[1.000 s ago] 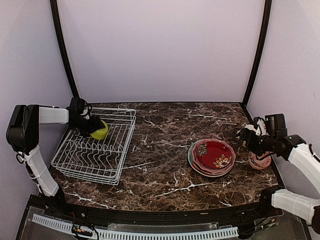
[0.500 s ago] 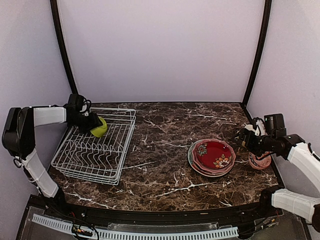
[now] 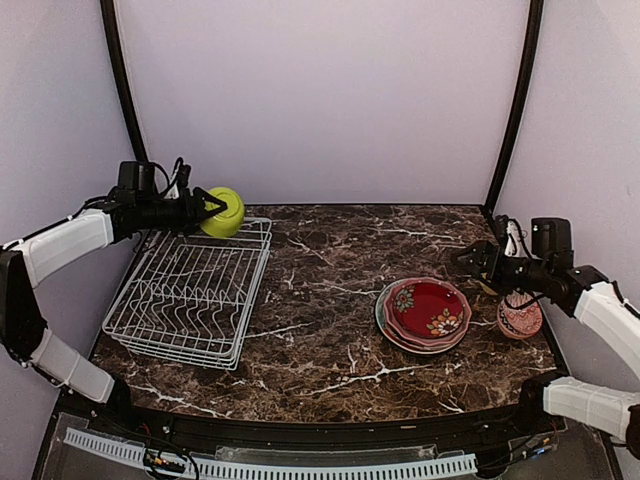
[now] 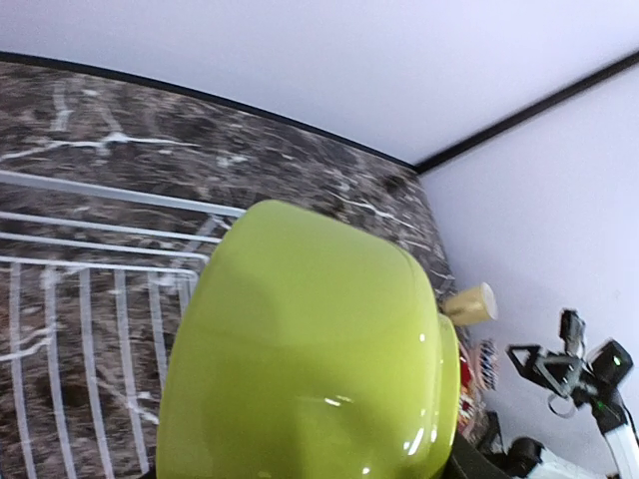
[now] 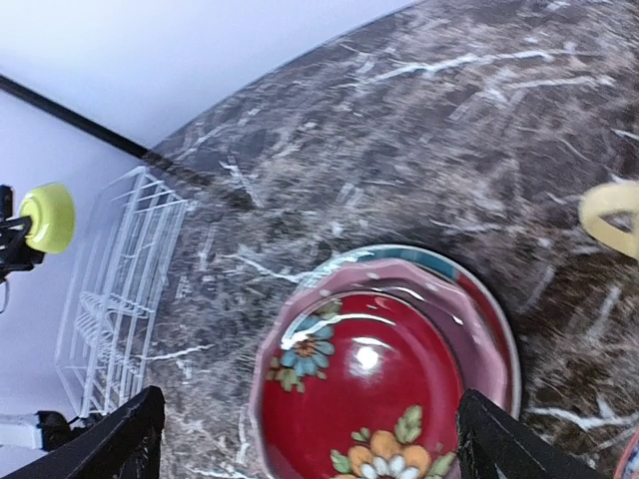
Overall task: Unload the mixed dishes from the dish rack
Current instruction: Pass from the left arm to the right, then place the bowl in the bowl.
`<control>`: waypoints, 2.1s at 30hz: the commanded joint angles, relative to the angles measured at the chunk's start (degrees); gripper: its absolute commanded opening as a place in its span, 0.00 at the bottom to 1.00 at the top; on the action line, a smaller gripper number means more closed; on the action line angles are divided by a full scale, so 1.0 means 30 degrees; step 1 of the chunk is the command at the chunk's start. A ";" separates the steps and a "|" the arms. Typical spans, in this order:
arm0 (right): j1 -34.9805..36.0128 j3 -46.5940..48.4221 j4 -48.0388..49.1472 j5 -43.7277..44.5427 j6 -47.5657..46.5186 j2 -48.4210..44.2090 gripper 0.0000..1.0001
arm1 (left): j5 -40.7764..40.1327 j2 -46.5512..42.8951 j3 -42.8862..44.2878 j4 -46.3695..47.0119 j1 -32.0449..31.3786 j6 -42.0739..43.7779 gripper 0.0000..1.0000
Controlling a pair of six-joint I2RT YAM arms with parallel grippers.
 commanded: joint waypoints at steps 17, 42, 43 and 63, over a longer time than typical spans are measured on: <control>1.0623 0.3240 2.0153 -0.4434 0.6809 0.9630 0.98 | 0.9016 0.5941 -0.0244 2.6274 -0.8628 -1.6833 0.25; 1.0574 0.4537 3.3267 -0.7246 1.2880 1.2677 0.00 | 0.6060 0.6599 0.0008 2.7109 -1.1500 -1.5909 0.31; 1.0573 0.4486 3.3114 -0.7226 1.2720 1.2459 0.00 | 0.6104 0.6523 0.0088 2.6637 -1.1501 -1.5565 0.42; 0.8622 0.4634 0.1311 0.8501 0.1256 0.1868 0.00 | -0.1288 -0.0437 0.1413 0.0338 -0.9393 0.4285 0.99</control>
